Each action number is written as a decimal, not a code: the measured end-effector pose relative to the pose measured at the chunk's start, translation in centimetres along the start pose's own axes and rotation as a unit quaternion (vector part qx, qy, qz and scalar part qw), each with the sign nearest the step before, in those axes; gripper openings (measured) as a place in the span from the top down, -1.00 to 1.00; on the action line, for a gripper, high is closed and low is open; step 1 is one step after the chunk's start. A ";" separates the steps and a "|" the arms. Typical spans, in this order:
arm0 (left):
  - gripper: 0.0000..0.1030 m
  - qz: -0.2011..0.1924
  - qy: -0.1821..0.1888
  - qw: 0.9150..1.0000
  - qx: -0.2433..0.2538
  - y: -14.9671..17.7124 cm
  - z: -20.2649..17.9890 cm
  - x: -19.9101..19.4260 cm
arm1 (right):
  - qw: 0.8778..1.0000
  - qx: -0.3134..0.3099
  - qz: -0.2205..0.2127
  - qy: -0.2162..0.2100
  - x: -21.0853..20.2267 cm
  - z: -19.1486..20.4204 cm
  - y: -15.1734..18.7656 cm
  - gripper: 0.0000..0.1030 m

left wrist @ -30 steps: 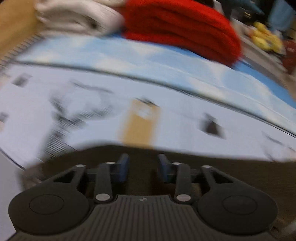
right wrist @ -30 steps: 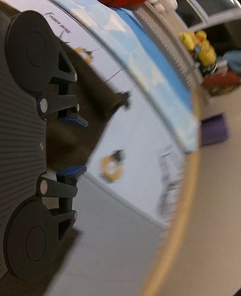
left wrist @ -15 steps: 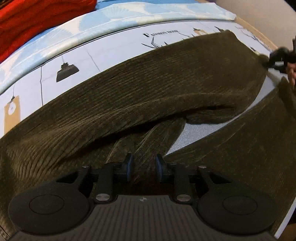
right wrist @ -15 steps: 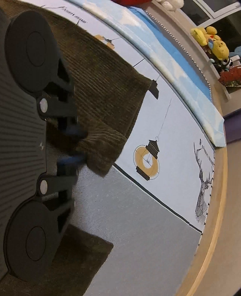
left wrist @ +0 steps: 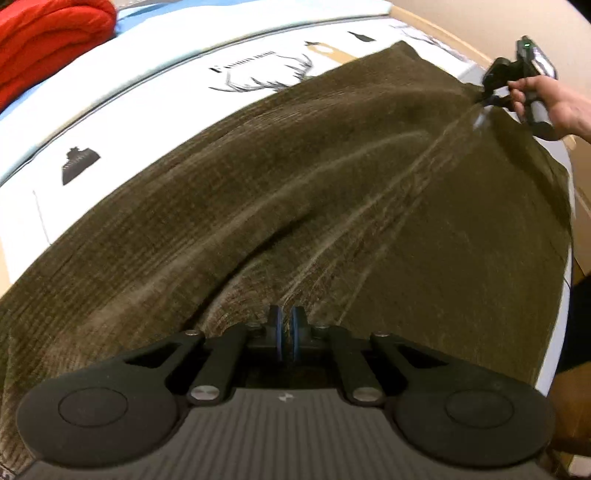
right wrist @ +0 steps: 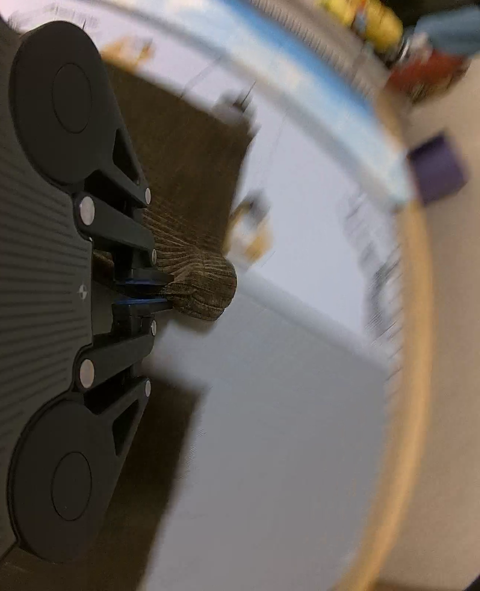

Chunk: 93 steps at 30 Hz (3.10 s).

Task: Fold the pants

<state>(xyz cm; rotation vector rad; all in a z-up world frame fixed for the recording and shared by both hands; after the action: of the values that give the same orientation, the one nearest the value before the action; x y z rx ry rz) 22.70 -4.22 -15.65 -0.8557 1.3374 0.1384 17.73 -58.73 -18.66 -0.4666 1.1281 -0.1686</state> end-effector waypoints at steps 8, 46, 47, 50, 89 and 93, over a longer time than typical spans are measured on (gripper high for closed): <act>0.17 -0.090 -0.044 0.983 -0.155 2.2 7.8 -7.7 | 0.998 -0.041 -0.041 0.030 -2.1 1.8 -0.3 0.26; -0.16 0.021 -0.206 0.856 -0.474 20.9 19.7 -12.8 | 0.868 -0.415 0.155 -0.222 -10.2 22.1 27.5 0.26; -0.16 0.016 -0.206 0.847 -0.490 21.2 19.0 -13.7 | 0.872 -0.403 0.153 -0.231 -11.0 22.0 26.5 0.26; -0.12 0.006 -0.197 0.826 -0.529 22.2 16.3 -16.4 | 0.878 -0.382 0.125 -0.261 -14.4 21.6 23.4 0.24; 0.67 0.110 -0.183 0.912 -0.351 30.1 4.8 -16.8 | 0.879 -0.400 0.011 -0.261 -28.9 2.7 16.7 0.16; 0.65 0.087 -0.216 0.915 -0.329 28.5 5.0 -18.1 | 0.870 -0.419 0.006 -0.261 -29.2 3.1 17.5 0.16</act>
<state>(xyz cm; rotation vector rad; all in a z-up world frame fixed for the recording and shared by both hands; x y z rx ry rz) 6.16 25.45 -12.86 -1.1790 0.9388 0.9085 6.28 -31.72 -1.14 -1.1982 0.6142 0.4683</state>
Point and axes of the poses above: each gripper's, at about its wrist camera, not at the fingertips, and x roughly the way its jaws point, z to its left, y to its underside, the point moved 8 cm from there along x, roughly the way its jaws point, and after that the axes turned 8 degrees about x, right-handed, at the moved point
